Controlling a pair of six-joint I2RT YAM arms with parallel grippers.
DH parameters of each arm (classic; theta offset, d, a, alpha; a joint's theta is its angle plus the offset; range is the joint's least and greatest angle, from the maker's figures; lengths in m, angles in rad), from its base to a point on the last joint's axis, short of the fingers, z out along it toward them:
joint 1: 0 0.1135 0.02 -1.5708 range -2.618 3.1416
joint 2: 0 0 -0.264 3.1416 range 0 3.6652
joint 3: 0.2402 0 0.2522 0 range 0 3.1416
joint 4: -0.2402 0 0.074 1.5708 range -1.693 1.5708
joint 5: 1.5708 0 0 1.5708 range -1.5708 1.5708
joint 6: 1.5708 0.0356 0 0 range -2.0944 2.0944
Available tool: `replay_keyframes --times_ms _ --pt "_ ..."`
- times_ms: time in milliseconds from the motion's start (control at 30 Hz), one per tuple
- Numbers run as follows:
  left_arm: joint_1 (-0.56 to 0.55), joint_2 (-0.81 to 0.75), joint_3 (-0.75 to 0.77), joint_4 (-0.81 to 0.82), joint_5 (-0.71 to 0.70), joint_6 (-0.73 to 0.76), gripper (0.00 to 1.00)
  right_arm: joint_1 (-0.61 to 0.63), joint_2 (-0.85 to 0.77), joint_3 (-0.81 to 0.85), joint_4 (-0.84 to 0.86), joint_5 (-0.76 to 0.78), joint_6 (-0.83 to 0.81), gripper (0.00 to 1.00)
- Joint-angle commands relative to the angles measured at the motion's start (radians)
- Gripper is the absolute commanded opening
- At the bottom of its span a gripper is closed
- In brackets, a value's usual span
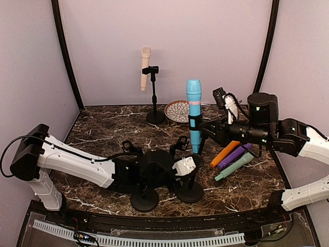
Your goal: Remove the microphone from the stand
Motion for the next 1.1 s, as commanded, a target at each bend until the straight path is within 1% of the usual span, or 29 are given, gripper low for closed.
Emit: replay_keyframes --times_ms 0,133,233,300,333,367,400,433,467,500,533,567,633,700,800,933,1067 --pt "0.039 -0.056 0.048 -0.148 0.227 -0.240 0.14 0.009 -0.031 0.012 0.137 -0.025 -0.012 0.00" --pt "0.058 -0.069 0.062 -0.180 0.292 -0.315 0.14 0.009 -0.030 0.012 0.137 -0.024 -0.012 0.00" --pt "0.062 -0.077 0.073 -0.198 0.297 -0.321 0.17 0.009 -0.031 0.009 0.137 -0.025 -0.011 0.00" --pt "0.062 -0.084 0.074 -0.191 0.318 -0.288 0.25 0.009 -0.031 0.008 0.137 -0.025 -0.011 0.00" --pt "0.061 -0.086 0.073 -0.183 0.326 -0.250 0.34 0.009 -0.031 0.008 0.139 -0.025 -0.011 0.00" --pt "0.060 -0.091 0.072 -0.181 0.336 -0.232 0.38 0.009 -0.031 0.007 0.139 -0.026 -0.011 0.00" --pt "0.058 -0.094 0.072 -0.175 0.338 -0.194 0.47 0.008 -0.033 0.005 0.140 -0.025 -0.011 0.00" --pt "0.056 -0.099 0.071 -0.171 0.335 -0.174 0.52 0.008 -0.034 0.005 0.140 -0.026 -0.011 0.00" --pt "0.049 -0.106 0.069 -0.163 0.329 -0.126 0.61 0.009 -0.034 0.003 0.140 -0.026 -0.011 0.00" --pt "0.044 -0.110 0.066 -0.157 0.312 -0.100 0.65 0.009 -0.035 0.003 0.142 -0.027 -0.011 0.00" --pt "0.032 -0.116 0.059 -0.144 0.300 -0.041 0.71 0.008 -0.036 0.001 0.143 -0.027 -0.011 0.00" --pt "0.024 -0.120 0.049 -0.136 0.268 -0.013 0.76 0.009 -0.035 0.001 0.142 -0.026 -0.012 0.00" --pt "0.000 -0.123 0.031 -0.108 0.204 0.078 0.80 0.009 -0.036 0.001 0.143 -0.027 -0.012 0.00" --pt "-0.026 -0.112 0.024 -0.091 0.134 0.184 0.81 0.009 -0.036 0.000 0.144 -0.029 -0.012 0.00" --pt "-0.057 -0.080 0.022 -0.070 0.044 0.268 0.79 0.009 -0.034 0.000 0.148 -0.030 -0.014 0.00" --pt "-0.073 -0.045 0.021 -0.050 -0.061 0.340 0.69 0.009 -0.036 0.004 0.148 -0.033 -0.015 0.00" --pt "-0.075 -0.023 0.031 -0.041 -0.101 0.349 0.59 0.008 -0.037 0.003 0.148 -0.034 -0.018 0.00"
